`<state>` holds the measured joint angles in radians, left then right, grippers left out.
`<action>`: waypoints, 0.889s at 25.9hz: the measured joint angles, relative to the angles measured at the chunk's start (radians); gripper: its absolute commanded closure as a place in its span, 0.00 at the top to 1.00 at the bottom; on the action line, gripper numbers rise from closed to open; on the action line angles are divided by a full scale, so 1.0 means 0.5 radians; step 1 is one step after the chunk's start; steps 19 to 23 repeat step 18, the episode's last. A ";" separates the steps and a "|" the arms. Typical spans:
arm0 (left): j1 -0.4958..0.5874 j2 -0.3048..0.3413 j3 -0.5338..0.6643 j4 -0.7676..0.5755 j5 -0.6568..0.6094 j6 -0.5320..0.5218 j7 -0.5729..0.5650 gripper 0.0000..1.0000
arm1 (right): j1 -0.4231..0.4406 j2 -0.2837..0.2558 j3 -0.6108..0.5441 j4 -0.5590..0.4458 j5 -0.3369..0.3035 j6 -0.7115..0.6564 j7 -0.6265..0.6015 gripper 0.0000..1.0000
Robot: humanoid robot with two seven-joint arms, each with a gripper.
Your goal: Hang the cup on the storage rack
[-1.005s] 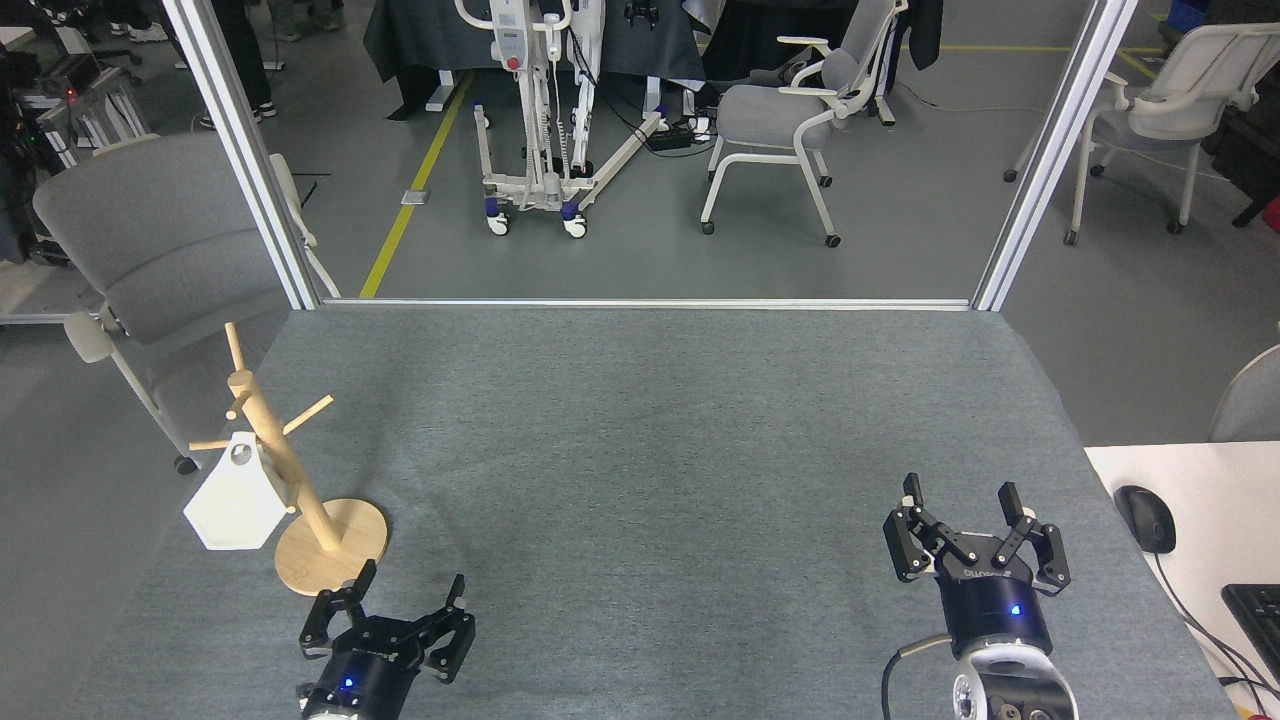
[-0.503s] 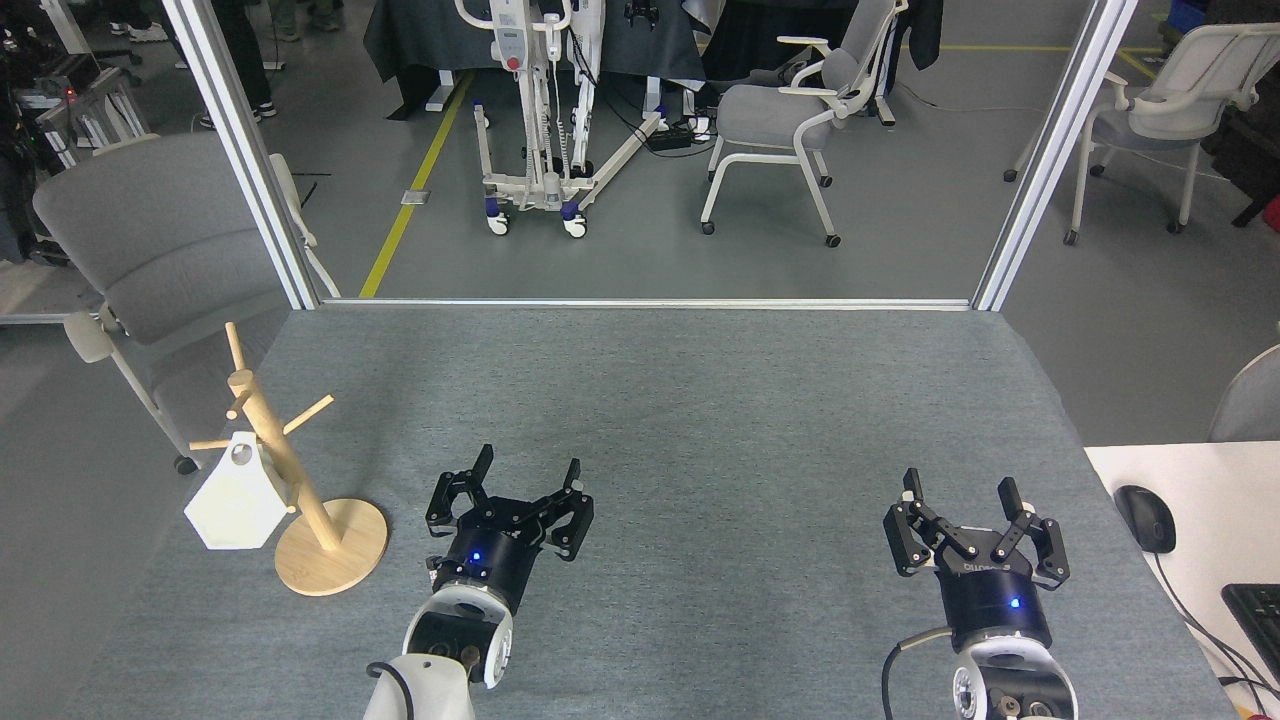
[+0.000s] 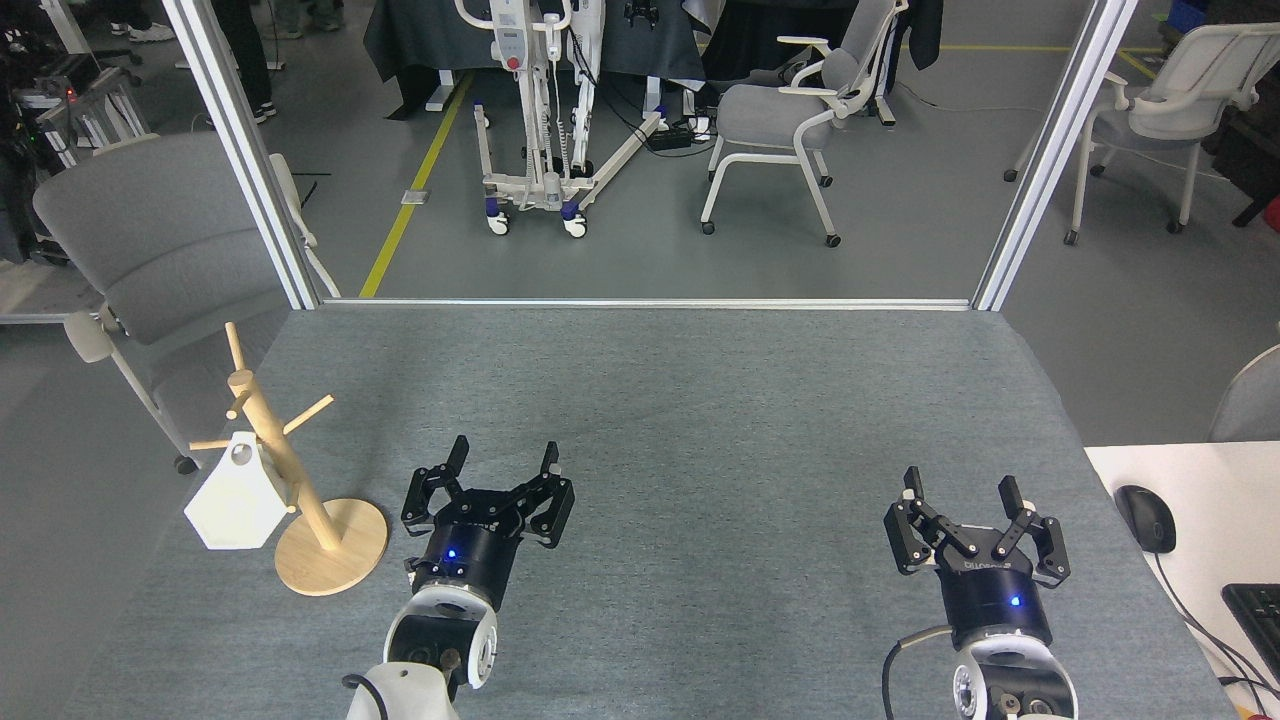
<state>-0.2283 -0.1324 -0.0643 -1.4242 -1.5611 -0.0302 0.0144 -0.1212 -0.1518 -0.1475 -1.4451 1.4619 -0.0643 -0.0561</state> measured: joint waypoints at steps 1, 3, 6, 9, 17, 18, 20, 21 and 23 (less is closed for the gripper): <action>0.016 0.000 0.000 -0.021 0.000 0.000 0.000 0.99 | 0.000 0.000 0.000 0.000 0.000 0.000 0.000 1.00; 0.031 0.001 0.000 -0.049 0.000 -0.002 0.000 0.99 | 0.000 0.000 0.000 0.000 0.000 0.000 0.000 1.00; 0.043 0.003 0.000 -0.064 -0.001 -0.002 0.000 0.99 | 0.000 -0.001 0.000 0.000 0.000 0.000 -0.004 1.00; 0.048 0.004 0.000 -0.067 -0.001 -0.002 0.000 0.99 | 0.000 -0.002 0.000 0.000 0.000 0.000 -0.007 1.00; 0.052 0.006 0.000 -0.069 -0.001 -0.002 -0.003 0.99 | 0.000 -0.005 0.000 0.000 0.000 0.000 -0.008 1.00; 0.052 0.005 0.000 -0.069 -0.001 -0.002 -0.003 0.99 | 0.000 -0.005 0.001 0.000 0.000 0.000 -0.008 1.00; 0.052 0.005 0.000 -0.069 -0.001 -0.002 -0.003 0.99 | 0.000 -0.005 0.001 0.000 0.000 0.000 -0.008 1.00; 0.052 0.005 0.000 -0.069 -0.001 -0.002 -0.003 0.99 | 0.000 -0.005 0.001 0.000 0.000 0.000 -0.008 1.00; 0.052 0.005 0.000 -0.069 -0.001 -0.002 -0.003 0.99 | 0.000 -0.005 0.001 0.000 0.000 0.000 -0.008 1.00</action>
